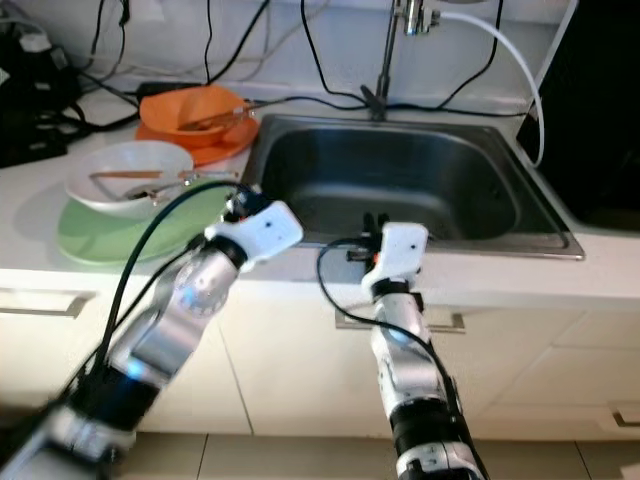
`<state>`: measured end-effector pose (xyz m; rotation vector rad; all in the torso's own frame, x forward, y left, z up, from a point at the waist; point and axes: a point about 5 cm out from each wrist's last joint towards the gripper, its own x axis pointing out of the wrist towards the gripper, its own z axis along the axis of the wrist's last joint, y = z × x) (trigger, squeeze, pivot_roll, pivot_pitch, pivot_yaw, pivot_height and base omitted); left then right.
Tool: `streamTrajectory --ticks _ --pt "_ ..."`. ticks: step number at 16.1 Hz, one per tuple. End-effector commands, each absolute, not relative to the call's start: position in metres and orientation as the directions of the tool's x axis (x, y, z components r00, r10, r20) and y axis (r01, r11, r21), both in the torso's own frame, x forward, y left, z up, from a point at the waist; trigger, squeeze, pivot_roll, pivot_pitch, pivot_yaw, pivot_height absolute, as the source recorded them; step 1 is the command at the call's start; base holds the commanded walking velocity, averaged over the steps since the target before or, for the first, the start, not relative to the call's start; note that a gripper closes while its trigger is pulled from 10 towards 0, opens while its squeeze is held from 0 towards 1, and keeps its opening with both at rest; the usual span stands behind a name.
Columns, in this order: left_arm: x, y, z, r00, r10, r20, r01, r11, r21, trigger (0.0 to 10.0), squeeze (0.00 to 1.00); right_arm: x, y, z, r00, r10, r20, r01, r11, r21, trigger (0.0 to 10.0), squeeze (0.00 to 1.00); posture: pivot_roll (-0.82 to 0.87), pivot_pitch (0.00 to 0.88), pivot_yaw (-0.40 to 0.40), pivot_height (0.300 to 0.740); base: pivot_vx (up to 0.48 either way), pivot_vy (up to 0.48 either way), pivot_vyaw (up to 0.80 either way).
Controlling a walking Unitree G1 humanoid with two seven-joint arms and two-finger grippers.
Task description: Kitchen organization
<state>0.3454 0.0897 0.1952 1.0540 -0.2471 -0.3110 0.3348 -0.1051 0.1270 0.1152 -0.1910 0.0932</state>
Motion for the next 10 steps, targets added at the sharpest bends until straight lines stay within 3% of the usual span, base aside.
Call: streamTrajectory --ticks 1,4,10 --pt "0.35 0.091 0.198 0.935 -0.351 0.057 0.09 0.389 0.917 10.0 0.0 0.337 -0.108 0.129 0.977 0.063 0.204 -0.088 0.989 0.115 10.0 0.0 0.12 0.008 -0.016 0.74 0.0 0.0 0.0" --pt "0.362 0.104 0.207 0.961 -0.27 0.053 0.027 0.286 0.958 10.0 0.0 0.337 -0.111 0.129 0.977 0.05 0.205 -0.076 0.99 0.118 10.0 0.0 0.11 0.006 -0.01 0.74 0.0 0.0 0.0" --pt "0.36 0.123 0.21 0.98 -0.181 0.077 -0.03 0.252 0.967 10.0 0.0 0.337 -0.108 0.129 0.977 0.061 0.205 -0.087 0.989 0.12 10.0 0.0 0.12 0.012 -0.019 0.74 0.0 0.0 0.0"
